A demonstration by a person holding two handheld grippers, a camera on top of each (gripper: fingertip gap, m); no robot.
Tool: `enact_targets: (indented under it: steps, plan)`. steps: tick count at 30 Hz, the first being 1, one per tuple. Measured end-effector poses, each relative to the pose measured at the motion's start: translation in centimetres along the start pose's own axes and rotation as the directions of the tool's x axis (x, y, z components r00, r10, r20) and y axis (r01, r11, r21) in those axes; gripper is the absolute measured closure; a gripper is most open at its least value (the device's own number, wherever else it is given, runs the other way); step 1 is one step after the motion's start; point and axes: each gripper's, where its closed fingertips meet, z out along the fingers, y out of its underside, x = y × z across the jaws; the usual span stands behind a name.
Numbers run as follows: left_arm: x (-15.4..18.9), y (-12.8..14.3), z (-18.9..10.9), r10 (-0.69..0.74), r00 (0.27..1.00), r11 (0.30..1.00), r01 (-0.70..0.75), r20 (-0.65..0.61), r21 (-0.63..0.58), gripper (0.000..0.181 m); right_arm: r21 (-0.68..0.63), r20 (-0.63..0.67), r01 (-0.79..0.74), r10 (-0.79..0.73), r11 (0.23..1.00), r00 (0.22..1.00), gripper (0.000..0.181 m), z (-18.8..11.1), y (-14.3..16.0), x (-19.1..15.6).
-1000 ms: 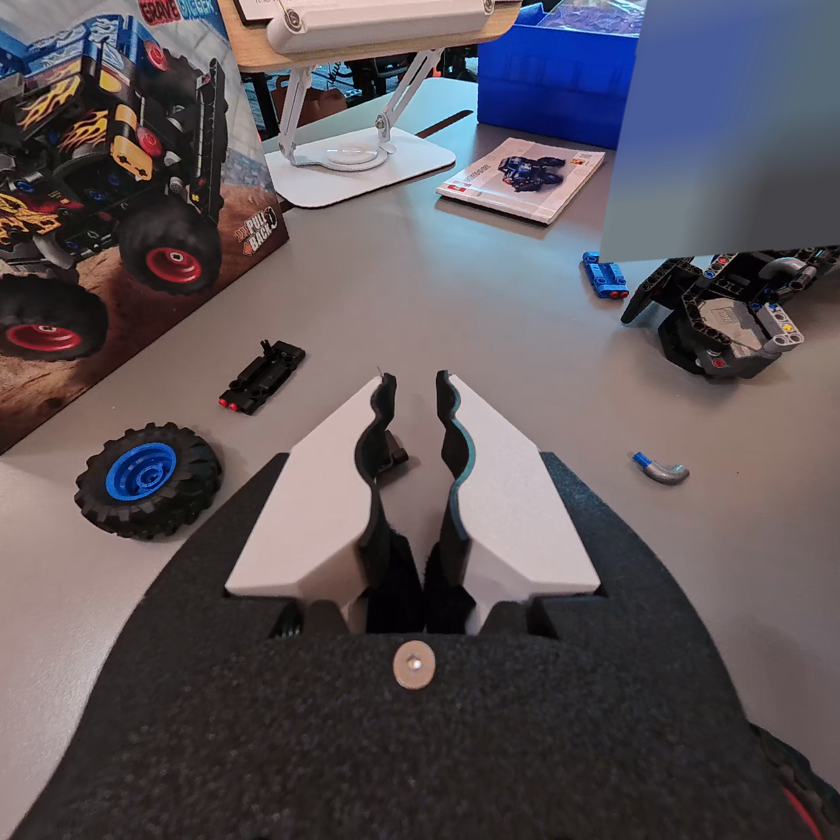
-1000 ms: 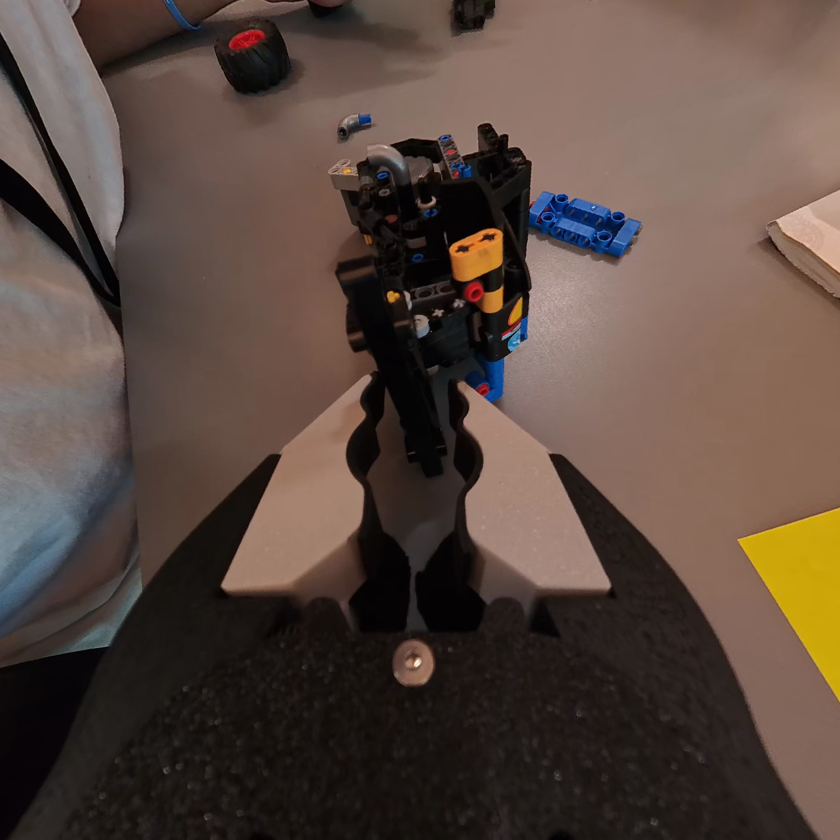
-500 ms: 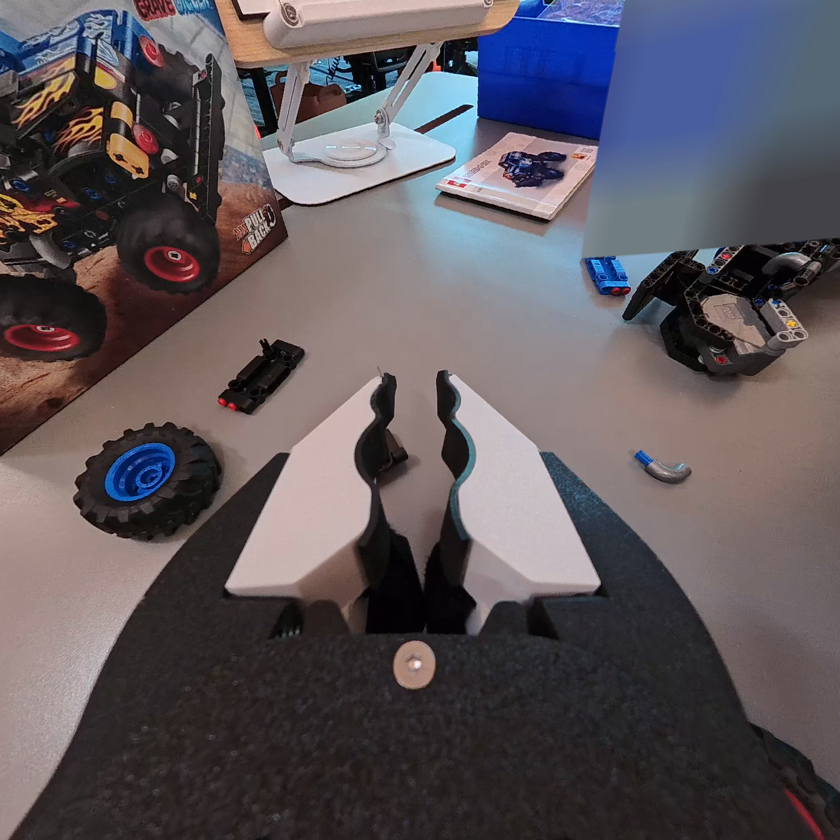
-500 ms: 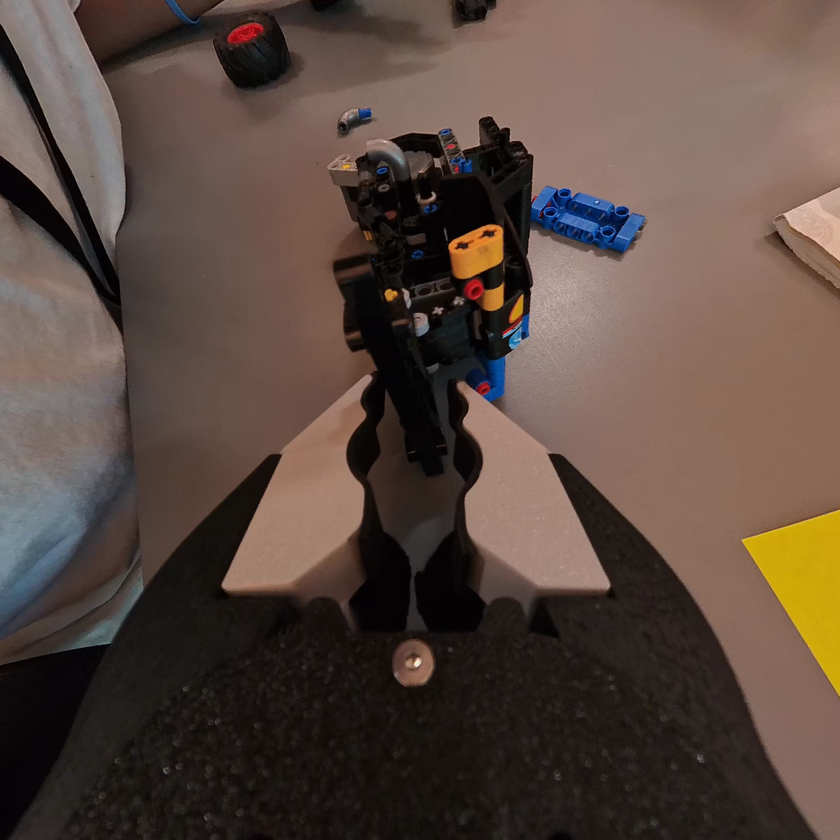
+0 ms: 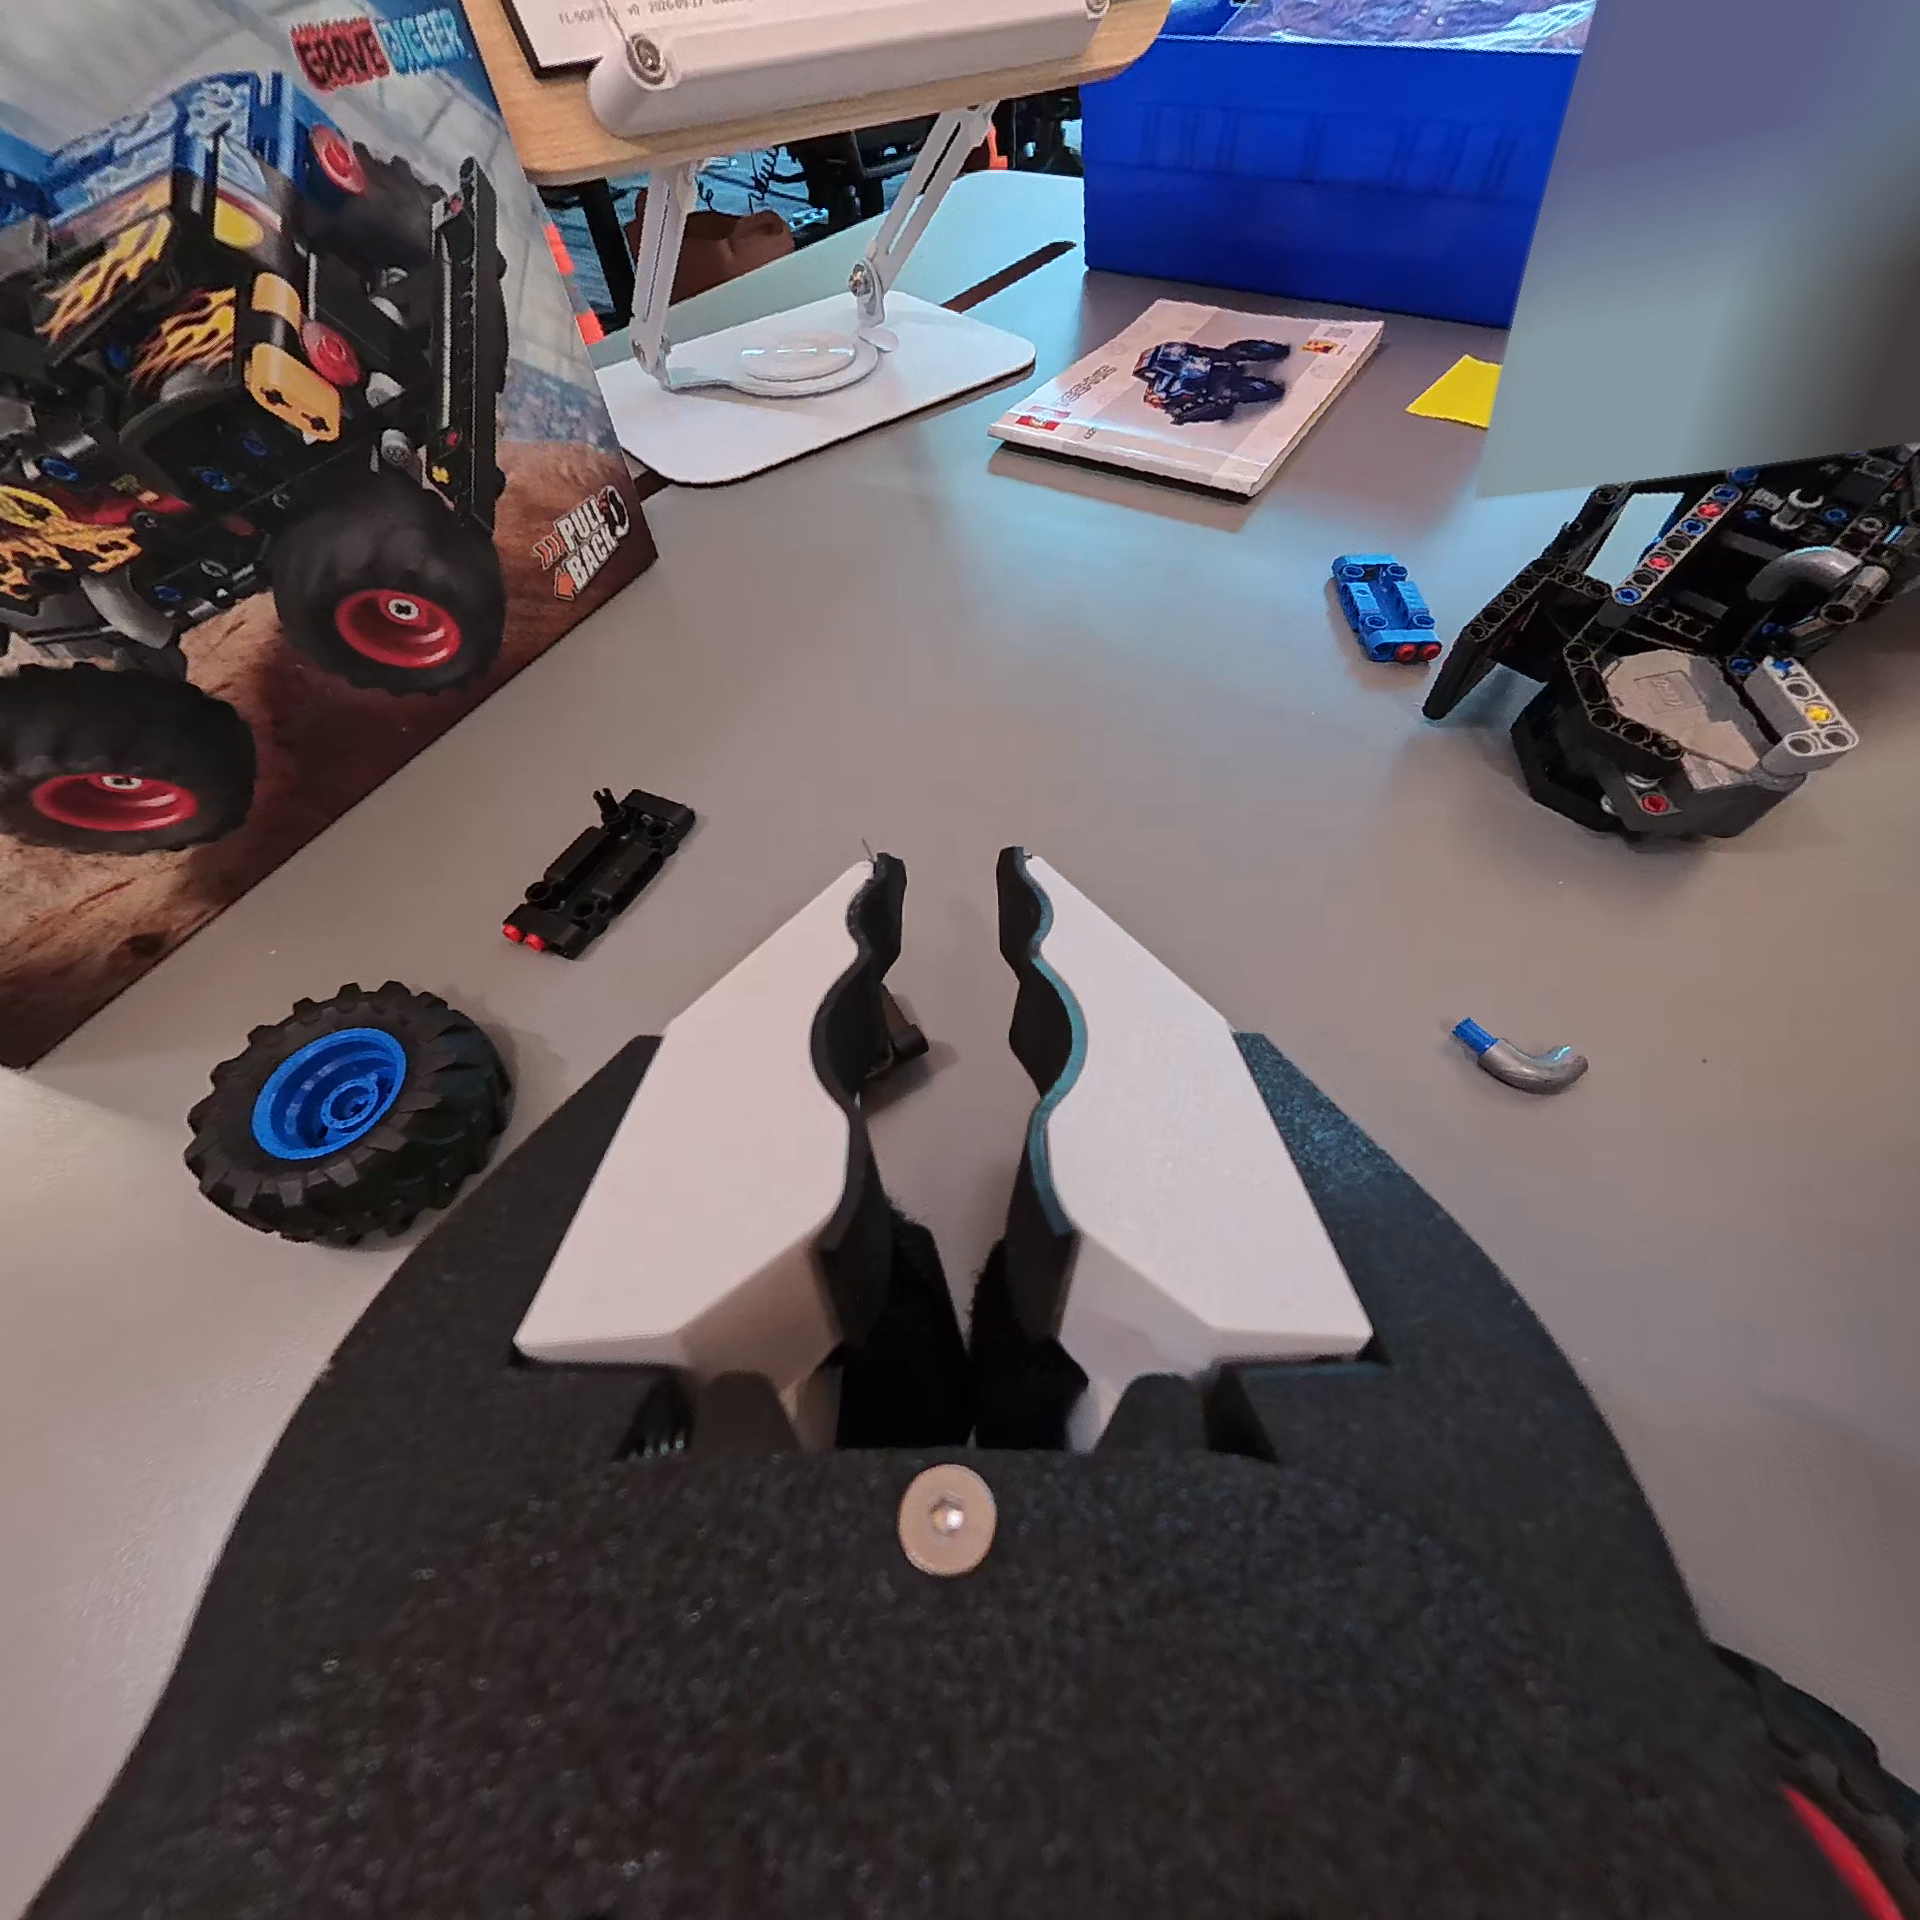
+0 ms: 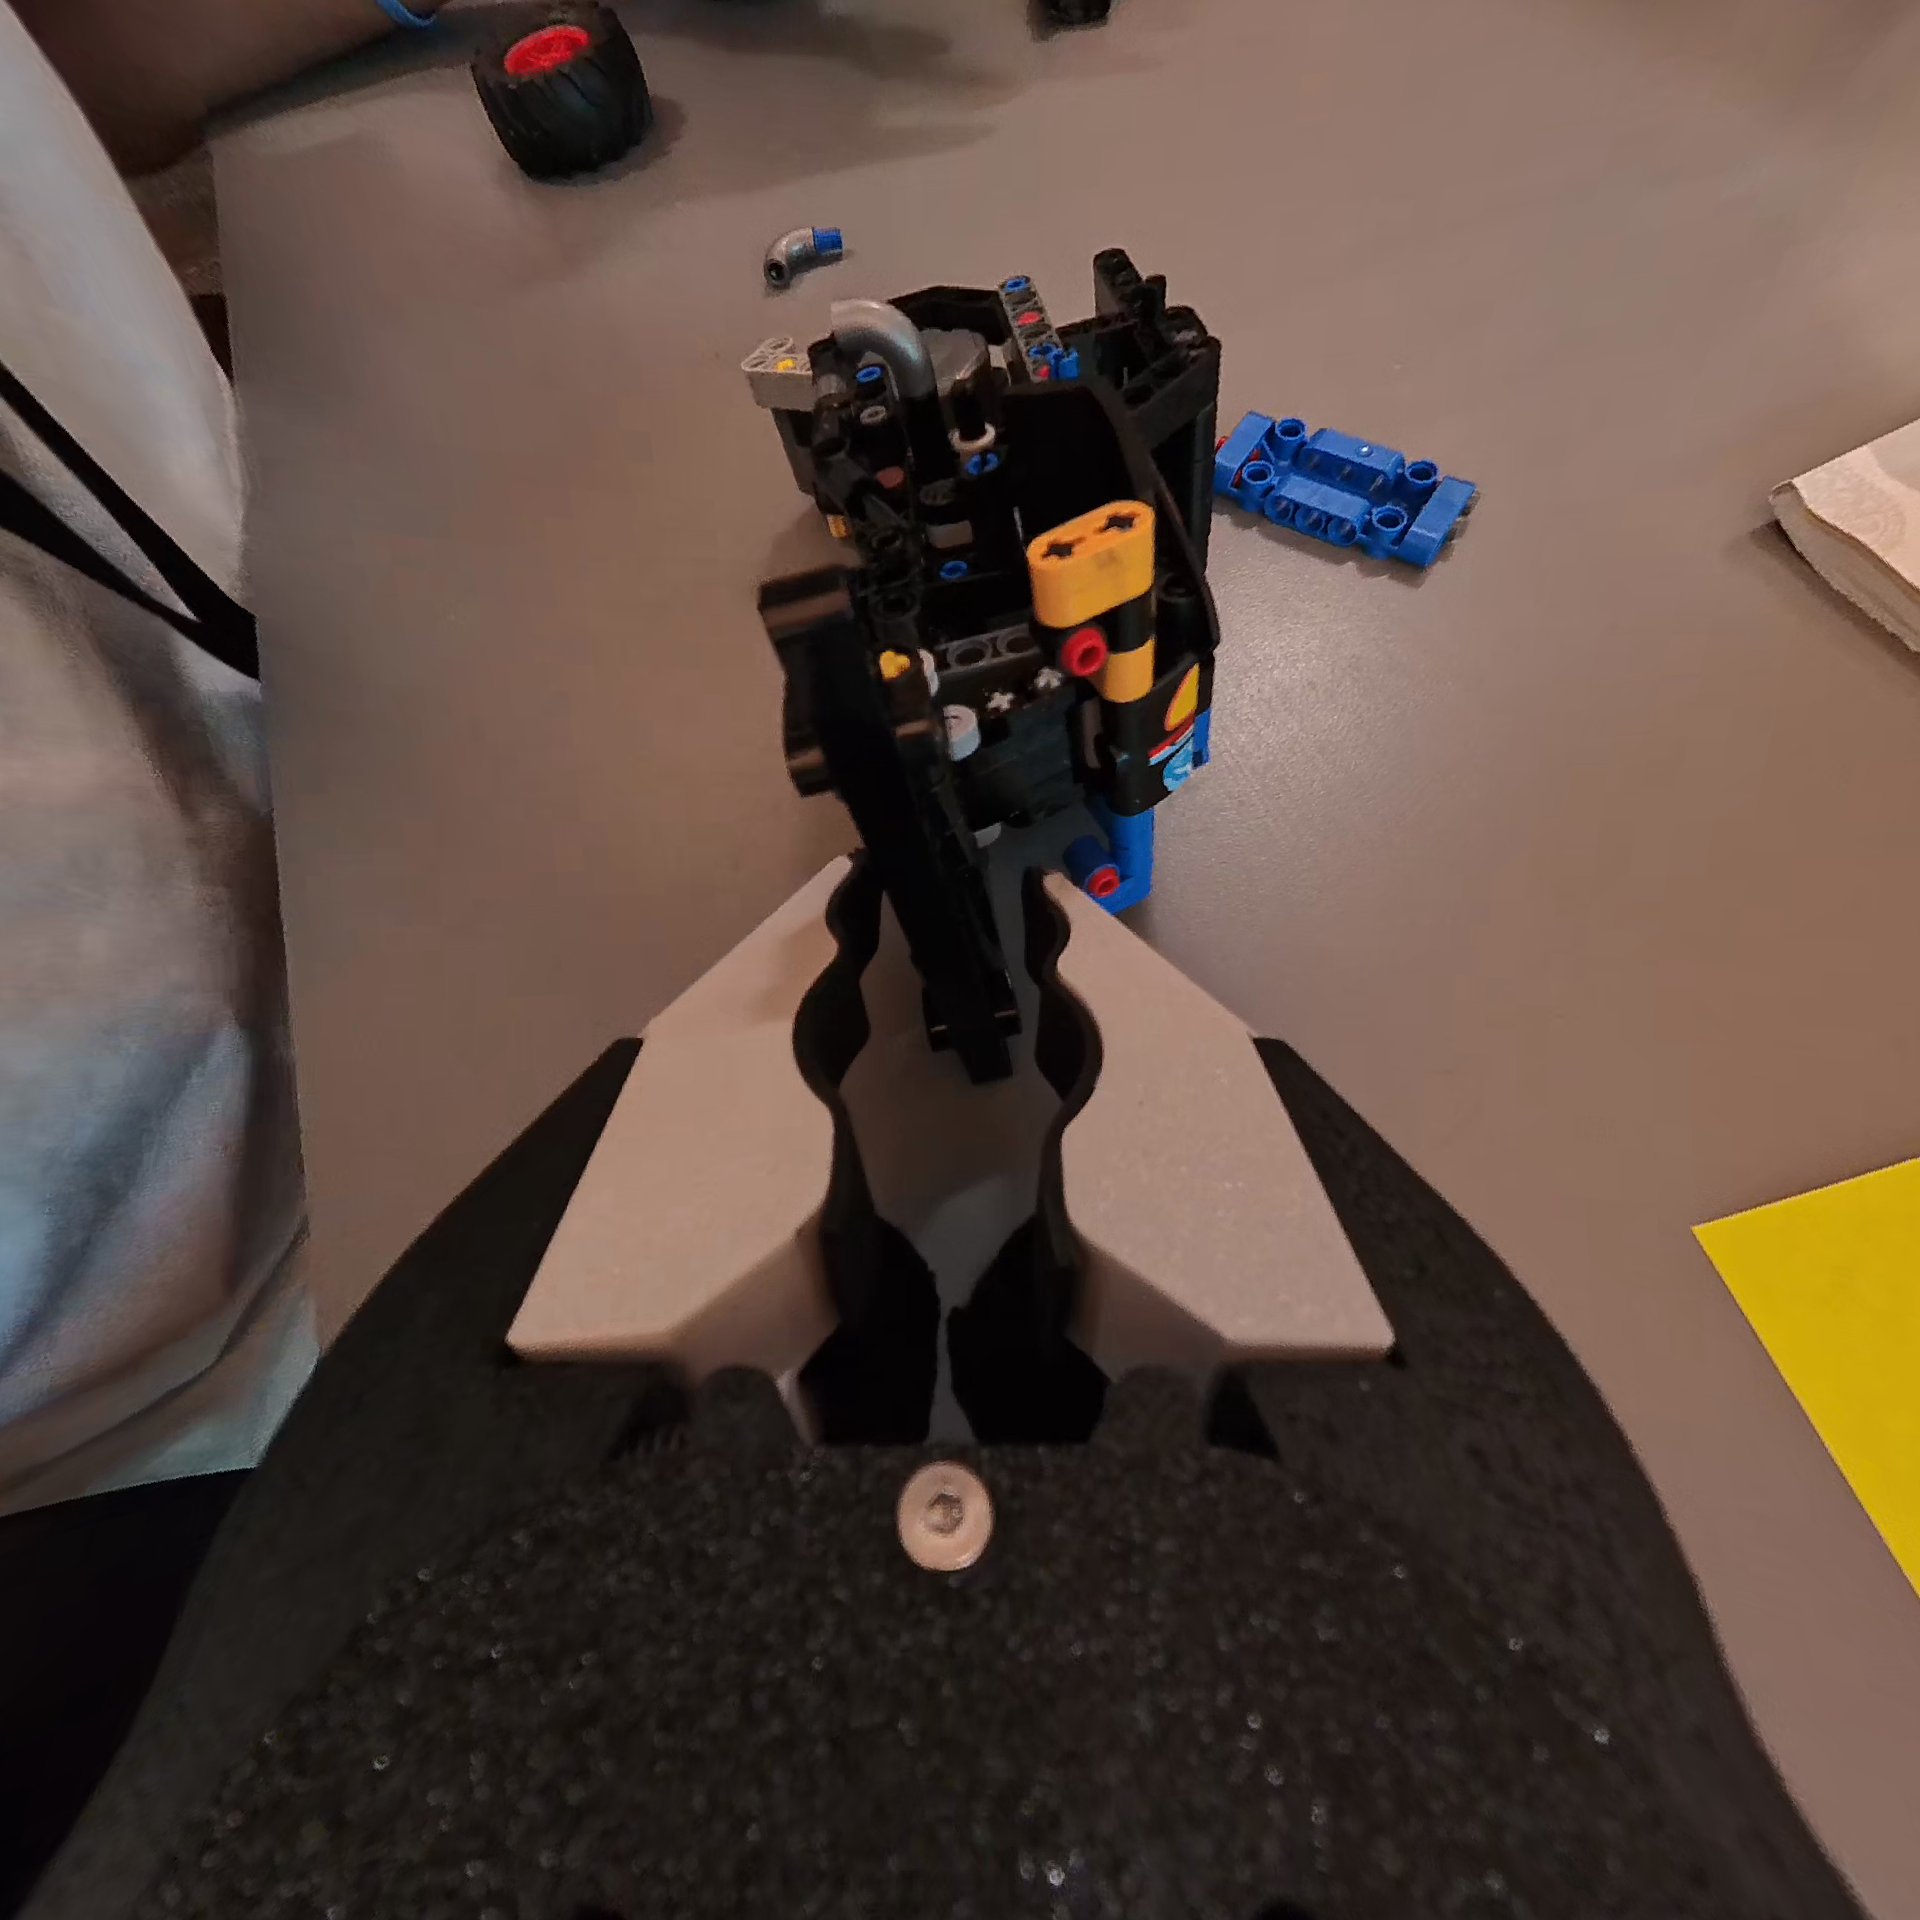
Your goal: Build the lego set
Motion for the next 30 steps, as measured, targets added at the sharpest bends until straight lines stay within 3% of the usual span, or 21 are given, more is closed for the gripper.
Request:
enact_targets:
  steps: [8,12,22,26,30]
  plan:
    - [1.0,0.4,0.3,0.144,0.989,0.989,-0.143,0.04,-0.029,0.163,0.005,-0.022,0.032,-0.031,0.999,0.999,0.155,-0.1,-0.1,-0.1]
    - [2.9,0.8,0.8,0.173,0.985,0.983,-0.173,0.0,-0.067,0.161,0.05,-0.044,0.053,-0.051,0.997,0.998,0.155,-0.5,-0.6,-0.1]
    - [13.4,-3.3,2.1,0.137,0.961,0.99,-0.142,-0.241,-0.005,0.153,0.08,-0.109,0.085,-0.076,0.993,0.991,0.155,-1.0,-1.0,0.3]
    - [16.5,-4.1,4.4,0.043,0.956,0.987,-0.085,-0.289,-0.134,0.15,0.079,-0.125,0.1,-0.089,0.992,0.988,0.156,-1.0,-1.0,0.3]
    - [20.0,-5.4,6.5,0.028,0.949,0.984,-0.082,-0.313,-0.161,0.15,0.106,-0.168,0.138,-0.119,0.985,0.979,0.156,-1.4,-1.4,0.4]
